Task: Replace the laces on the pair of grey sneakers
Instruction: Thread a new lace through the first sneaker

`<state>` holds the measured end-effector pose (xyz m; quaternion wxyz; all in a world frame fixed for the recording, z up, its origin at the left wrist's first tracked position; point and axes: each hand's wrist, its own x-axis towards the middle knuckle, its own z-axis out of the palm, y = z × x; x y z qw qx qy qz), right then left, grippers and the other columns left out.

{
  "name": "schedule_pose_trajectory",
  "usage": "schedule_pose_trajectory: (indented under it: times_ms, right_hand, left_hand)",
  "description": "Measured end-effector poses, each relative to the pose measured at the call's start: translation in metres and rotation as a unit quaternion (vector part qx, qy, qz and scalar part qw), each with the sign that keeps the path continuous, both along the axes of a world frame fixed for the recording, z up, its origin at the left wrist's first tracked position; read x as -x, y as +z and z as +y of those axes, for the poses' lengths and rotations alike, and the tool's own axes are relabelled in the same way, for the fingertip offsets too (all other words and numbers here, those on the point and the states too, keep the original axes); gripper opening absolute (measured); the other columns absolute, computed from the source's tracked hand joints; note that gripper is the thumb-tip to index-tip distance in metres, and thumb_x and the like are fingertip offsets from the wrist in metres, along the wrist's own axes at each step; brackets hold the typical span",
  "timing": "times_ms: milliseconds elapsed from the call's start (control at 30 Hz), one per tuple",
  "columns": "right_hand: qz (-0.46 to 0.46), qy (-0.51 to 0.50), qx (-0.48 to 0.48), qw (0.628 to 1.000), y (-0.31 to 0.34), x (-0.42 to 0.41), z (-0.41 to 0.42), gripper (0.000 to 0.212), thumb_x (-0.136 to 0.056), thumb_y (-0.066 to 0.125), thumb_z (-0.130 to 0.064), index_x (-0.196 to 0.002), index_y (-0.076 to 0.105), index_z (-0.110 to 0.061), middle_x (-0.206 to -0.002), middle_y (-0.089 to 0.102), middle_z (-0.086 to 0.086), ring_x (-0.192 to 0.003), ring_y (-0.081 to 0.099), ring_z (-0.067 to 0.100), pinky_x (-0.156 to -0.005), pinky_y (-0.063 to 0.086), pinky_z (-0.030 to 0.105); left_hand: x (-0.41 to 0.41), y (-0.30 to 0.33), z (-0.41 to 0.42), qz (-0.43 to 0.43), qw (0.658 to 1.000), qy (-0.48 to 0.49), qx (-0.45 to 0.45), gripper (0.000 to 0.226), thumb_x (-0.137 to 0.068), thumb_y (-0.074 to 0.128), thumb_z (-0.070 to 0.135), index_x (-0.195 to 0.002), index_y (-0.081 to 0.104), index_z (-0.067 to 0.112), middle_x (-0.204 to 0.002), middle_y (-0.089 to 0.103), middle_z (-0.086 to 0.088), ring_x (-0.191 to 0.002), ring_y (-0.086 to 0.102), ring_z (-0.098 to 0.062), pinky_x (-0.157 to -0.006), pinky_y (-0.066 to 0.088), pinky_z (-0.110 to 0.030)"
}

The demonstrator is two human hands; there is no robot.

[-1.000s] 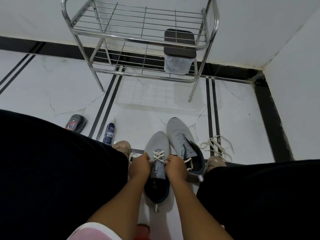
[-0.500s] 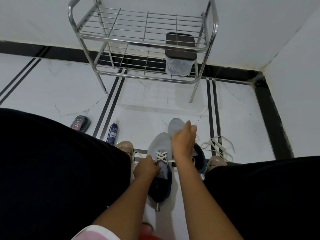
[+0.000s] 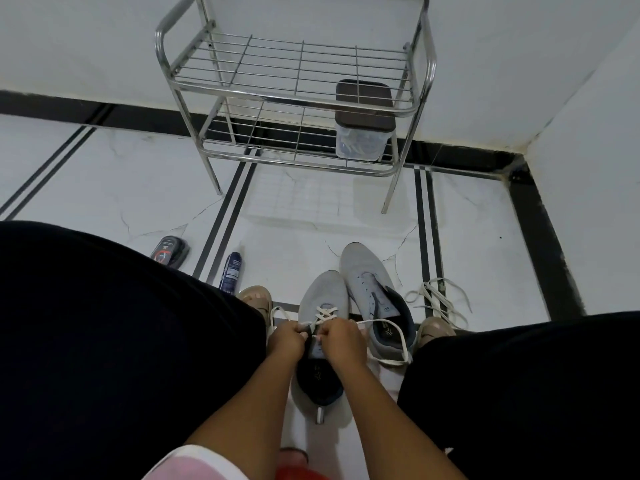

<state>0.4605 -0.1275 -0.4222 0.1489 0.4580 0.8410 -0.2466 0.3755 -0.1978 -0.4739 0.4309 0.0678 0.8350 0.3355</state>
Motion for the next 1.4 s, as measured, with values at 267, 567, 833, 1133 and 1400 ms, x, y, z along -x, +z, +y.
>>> schedule_pose_trajectory:
  times_ms: [267,567,833,1133,1400]
  right_hand:
    - [-0.027,-0.016,-0.045,0.999,-0.009,0.005,0.001,0.021,-0.088,0.055,-0.023,-0.099,0.073,-0.027,-0.105,0.067,-0.002,-0.107,0.055,0.022,-0.093,0.034,0.035]
    - [0.010,-0.041,-0.001,0.999,-0.019,0.007,0.004,0.017,-0.086,0.058,-0.023,-0.090,0.074,-0.029,-0.097,0.070,-0.002,-0.102,0.059,0.021,-0.086,0.031,0.033]
    - [0.060,-0.024,-0.003,0.998,-0.024,0.004,0.001,0.027,-0.090,0.055,-0.021,-0.111,0.067,-0.033,-0.102,0.069,0.002,-0.106,0.054,0.026,-0.088,0.037,0.032]
    - [0.036,0.086,-0.021,0.995,-0.030,-0.002,0.004,0.062,-0.089,0.053,-0.018,-0.144,0.030,-0.035,-0.110,0.061,0.004,-0.106,0.051,0.028,-0.088,0.034,0.031]
    - [0.077,0.084,-0.126,0.985,-0.017,-0.017,-0.010,0.050,-0.082,0.061,-0.018,-0.130,0.050,-0.018,-0.116,0.059,0.003,-0.107,0.055,0.026,-0.089,0.042,0.040]
  left_hand:
    - [0.001,-0.005,0.000,0.018,0.999,-0.028,0.019,0.026,-0.091,0.057,0.007,-0.113,0.071,0.013,-0.121,0.066,-0.007,-0.111,0.060,-0.025,-0.100,0.045,-0.030]
    - [0.000,-0.007,-0.002,0.041,0.997,-0.056,0.041,0.021,-0.090,0.058,0.015,-0.107,0.071,0.018,-0.112,0.069,-0.006,-0.105,0.062,-0.023,-0.093,0.049,-0.030]
    - [0.001,-0.008,0.002,0.041,0.998,-0.023,0.041,0.023,-0.095,0.049,0.014,-0.102,0.071,0.017,-0.109,0.069,-0.010,-0.101,0.063,-0.028,-0.090,0.051,-0.035]
    - [0.002,-0.012,0.004,0.038,0.999,-0.016,0.022,0.014,-0.090,0.063,0.021,-0.076,0.060,0.022,-0.098,0.071,-0.009,-0.093,0.064,-0.024,-0.083,0.048,-0.030]
    - [0.001,-0.005,0.012,0.061,0.994,-0.025,0.082,0.017,-0.092,0.050,0.022,-0.105,0.050,0.010,-0.102,0.059,-0.012,-0.099,0.059,-0.031,-0.077,0.041,-0.031]
